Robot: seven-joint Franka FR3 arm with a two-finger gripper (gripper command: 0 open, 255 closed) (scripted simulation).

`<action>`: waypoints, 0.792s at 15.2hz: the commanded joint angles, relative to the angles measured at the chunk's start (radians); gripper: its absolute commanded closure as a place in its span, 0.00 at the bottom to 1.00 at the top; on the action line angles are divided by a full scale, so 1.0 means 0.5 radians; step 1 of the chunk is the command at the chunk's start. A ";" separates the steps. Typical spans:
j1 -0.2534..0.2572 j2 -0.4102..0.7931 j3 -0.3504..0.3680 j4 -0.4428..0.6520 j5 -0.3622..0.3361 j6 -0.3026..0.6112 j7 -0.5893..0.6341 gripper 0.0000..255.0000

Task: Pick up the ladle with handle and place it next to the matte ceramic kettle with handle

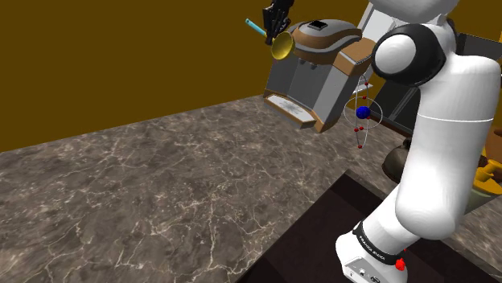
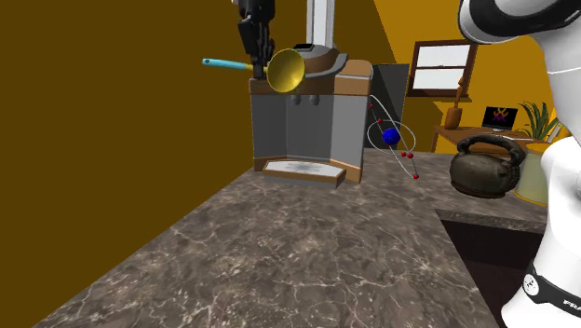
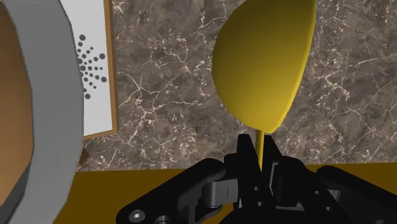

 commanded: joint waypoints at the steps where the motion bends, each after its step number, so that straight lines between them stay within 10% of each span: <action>1: -0.013 -0.169 -0.026 -0.258 -0.031 0.079 -0.075 1.00; 12: -0.186 -0.762 -0.189 -1.057 -0.187 0.233 -0.495 1.00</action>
